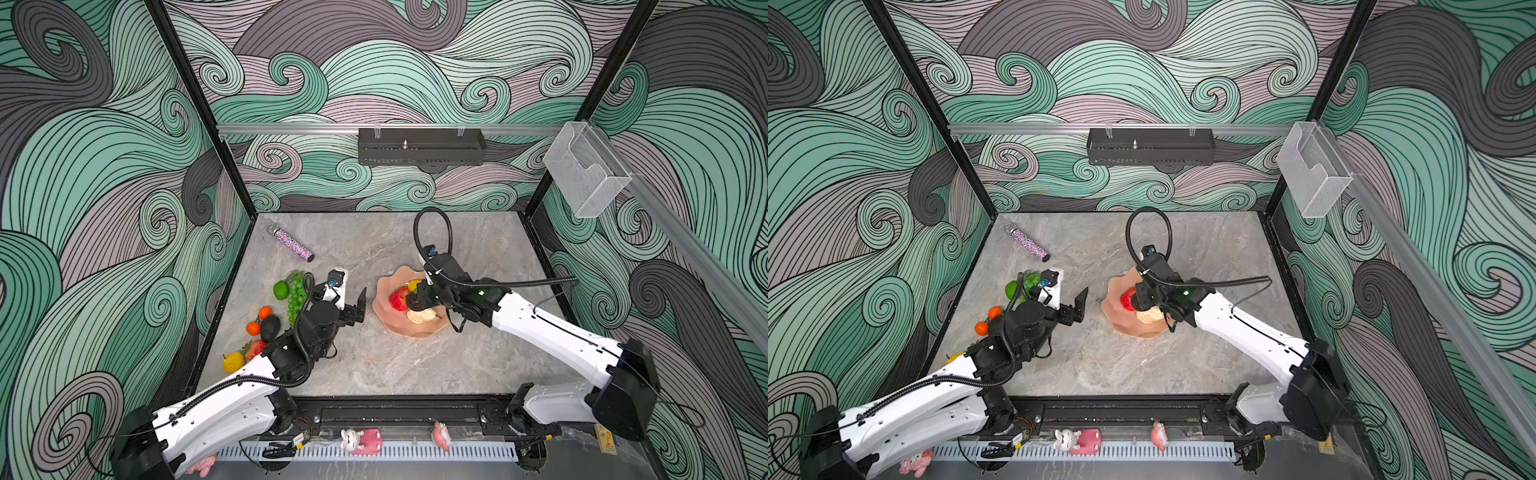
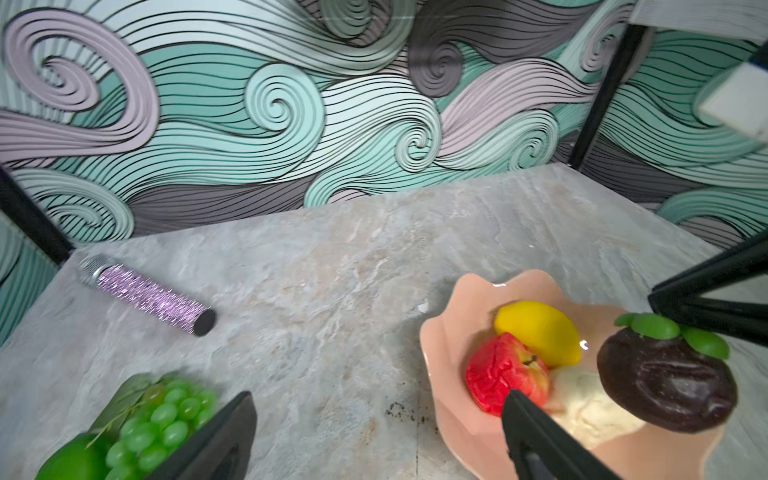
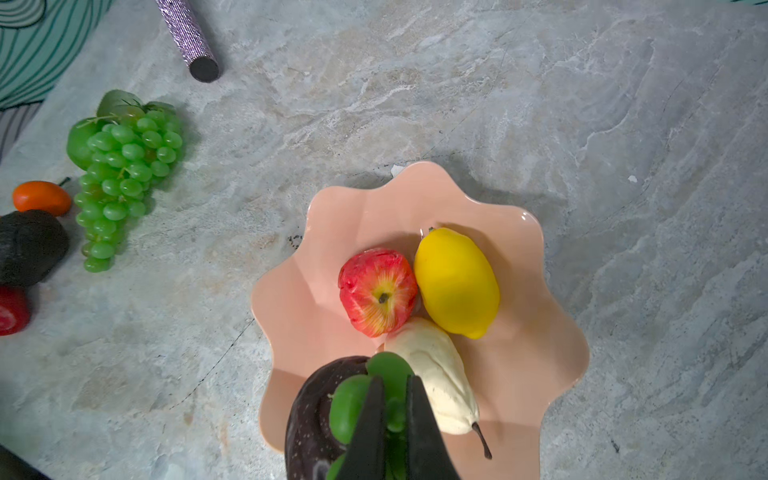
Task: Place and organize the fake fruits in the fruit bowl
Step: 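Carry the mangosteen over the bowl with the right gripper while the left withdraws, then lower the mangosteen into the bowl beside the pear with the right gripper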
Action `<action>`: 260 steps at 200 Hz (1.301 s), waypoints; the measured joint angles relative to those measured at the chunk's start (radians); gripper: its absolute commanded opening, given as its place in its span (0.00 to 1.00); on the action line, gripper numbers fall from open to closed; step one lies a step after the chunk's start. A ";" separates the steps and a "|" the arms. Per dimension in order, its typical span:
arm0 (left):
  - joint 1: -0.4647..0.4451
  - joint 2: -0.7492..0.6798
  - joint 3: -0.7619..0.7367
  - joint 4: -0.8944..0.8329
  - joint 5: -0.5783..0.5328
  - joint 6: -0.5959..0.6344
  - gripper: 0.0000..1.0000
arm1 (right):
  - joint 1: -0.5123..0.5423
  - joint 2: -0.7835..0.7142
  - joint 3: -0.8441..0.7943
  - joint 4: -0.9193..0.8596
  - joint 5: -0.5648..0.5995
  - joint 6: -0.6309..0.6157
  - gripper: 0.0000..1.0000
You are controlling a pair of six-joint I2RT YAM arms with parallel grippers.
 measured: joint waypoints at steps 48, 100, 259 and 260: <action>0.037 -0.085 -0.065 -0.022 -0.114 -0.079 0.94 | 0.028 0.177 0.135 0.023 0.019 -0.049 0.00; 0.051 -0.090 -0.076 -0.030 -0.165 -0.110 0.94 | 0.079 0.277 0.191 0.018 0.044 -0.070 0.00; 0.068 -0.087 -0.076 -0.033 -0.174 -0.136 0.94 | 0.178 0.386 0.189 0.010 0.149 -0.090 0.00; 0.068 -0.087 -0.076 -0.033 -0.174 -0.136 0.94 | 0.179 0.386 0.189 0.010 0.150 -0.090 0.00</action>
